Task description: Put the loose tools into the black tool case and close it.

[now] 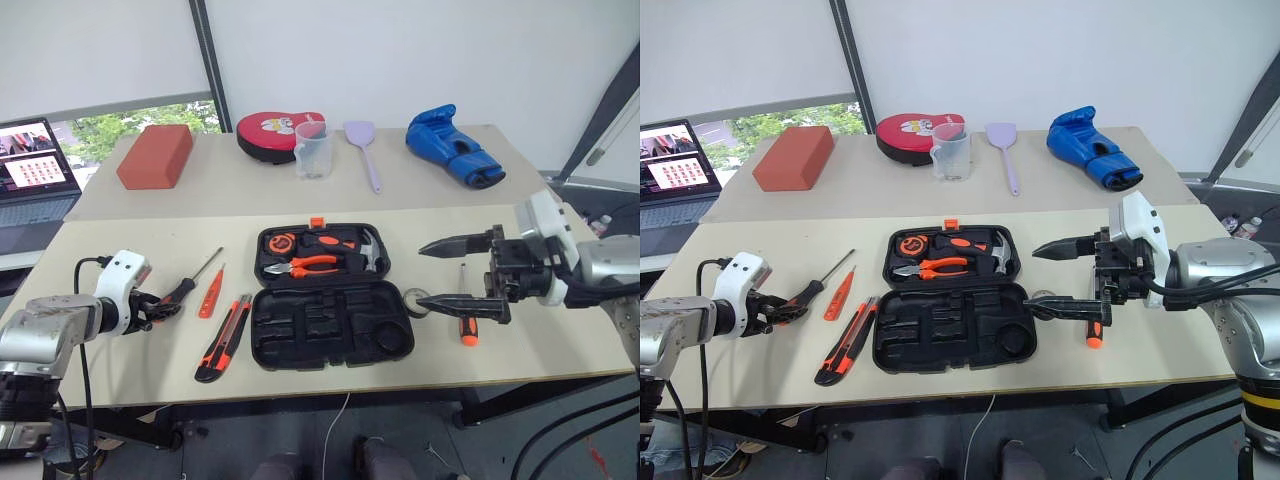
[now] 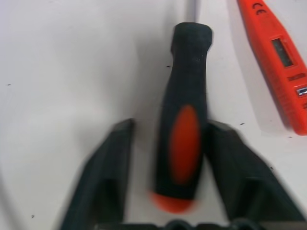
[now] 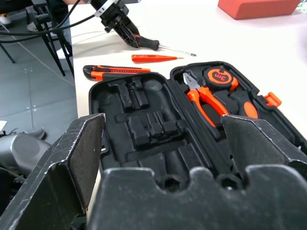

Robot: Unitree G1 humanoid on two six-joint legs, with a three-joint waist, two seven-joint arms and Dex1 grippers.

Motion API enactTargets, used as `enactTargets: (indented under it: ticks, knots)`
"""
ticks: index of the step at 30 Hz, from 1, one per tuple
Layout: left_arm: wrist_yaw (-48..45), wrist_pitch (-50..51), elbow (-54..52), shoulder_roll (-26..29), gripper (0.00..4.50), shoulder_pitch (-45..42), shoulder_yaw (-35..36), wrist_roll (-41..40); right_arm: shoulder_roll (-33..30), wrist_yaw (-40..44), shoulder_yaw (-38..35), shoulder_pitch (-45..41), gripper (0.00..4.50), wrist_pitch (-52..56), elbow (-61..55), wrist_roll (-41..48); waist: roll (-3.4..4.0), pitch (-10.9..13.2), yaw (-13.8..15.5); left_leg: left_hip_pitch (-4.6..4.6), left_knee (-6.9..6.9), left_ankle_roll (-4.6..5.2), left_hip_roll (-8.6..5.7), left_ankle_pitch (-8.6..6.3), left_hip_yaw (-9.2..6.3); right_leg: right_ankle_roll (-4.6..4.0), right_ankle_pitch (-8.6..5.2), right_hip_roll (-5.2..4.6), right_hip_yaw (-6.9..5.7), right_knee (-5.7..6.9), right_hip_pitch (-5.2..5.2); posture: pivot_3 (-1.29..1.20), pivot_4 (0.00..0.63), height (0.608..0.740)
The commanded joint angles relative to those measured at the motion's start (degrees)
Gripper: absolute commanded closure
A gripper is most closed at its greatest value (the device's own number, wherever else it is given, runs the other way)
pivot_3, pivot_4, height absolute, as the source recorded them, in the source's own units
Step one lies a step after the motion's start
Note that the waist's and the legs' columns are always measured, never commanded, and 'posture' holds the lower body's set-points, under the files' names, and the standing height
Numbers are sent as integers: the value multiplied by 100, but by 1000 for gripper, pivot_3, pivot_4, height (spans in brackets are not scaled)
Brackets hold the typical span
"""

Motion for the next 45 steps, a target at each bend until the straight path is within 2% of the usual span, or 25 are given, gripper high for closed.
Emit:
enactTargets:
  ticks: [1,4,7,10,12,20,32,36,38,39,45]
  knots:
    - [-334,-719,190,259,3566,-232,96,209,-146,7,-73,72,0,169,-235,145,-1,0,0,-2,1,0,0,0,0,0,0,1,-2,0,-2,0,150,740]
    - [-813,-1408,440,551,3566,-974,-34,411,-281,125,-140,297,0,305,-378,242,-35,20,32,-10,10,1,0,0,-6,-1,0,0,-11,1,-4,0,150,740]
    - [-1918,-2487,153,651,3566,-1291,-393,434,-281,50,-179,432,0,204,-474,156,-50,28,36,-24,30,0,1,0,-14,-6,6,-2,-31,-3,-4,0,150,740]
    - [-2719,-2406,-373,400,3566,-1597,-853,168,-268,-45,-152,553,0,87,-506,-9,-46,27,17,-17,33,1,-16,-1,-10,5,12,-17,-27,-7,3,0,150,740]
    - [-3060,-2484,-682,163,3566,-1763,-1304,272,-248,-133,-133,630,0,78,-527,-75,-47,27,20,-19,34,2,-21,0,-10,10,14,-22,-31,-8,5,0,150,740]
    - [-2908,-2579,-163,-1114,3566,-2384,-2554,1184,-6,-601,-132,762,0,139,-678,-96,-53,30,-26,-37,66,31,-8,16,-10,6,17,-9,-20,2,-1,0,150,740]
    - [-3184,-2701,453,-1312,3566,-2688,-2731,1649,177,-999,-287,1079,0,102,-872,-61,-54,31,22,-55,84,53,-6,25,-11,10,22,-2,-17,4,-11,0,150,740]
    - [-3394,-2782,432,-1315,3566,-2650,-2685,1572,165,-1004,-319,1159,0,54,-872,-58,-54,31,14,-57,84,53,-6,25,-11,10,22,-2,-16,4,-13,0,150,740]
    - [-3461,-2784,371,-1334,2566,-2622,-2655,1522,171,-1003,-307,1140,0,36,-841,-62,-54,31,5,-57,84,53,-6,25,-11,10,22,-2,-16,4,-13,0,150,740]
    - [-3467,-2795,359,-1345,2419,-2617,-2646,1523,174,-1003,-300,1127,0,33,-827,-62,-54,31,4,-58,84,53,-6,25,-11,10,22,-2,-16,4,-14,0,150,740]
    - [-3332,-2772,401,-1440,103,-2691,-2580,1616,198,-1011,-236,1030,0,17,-759,-81,-54,31,21,-58,91,53,-6,25,-11,11,24,-2,-15,7,-11,0,150,740]
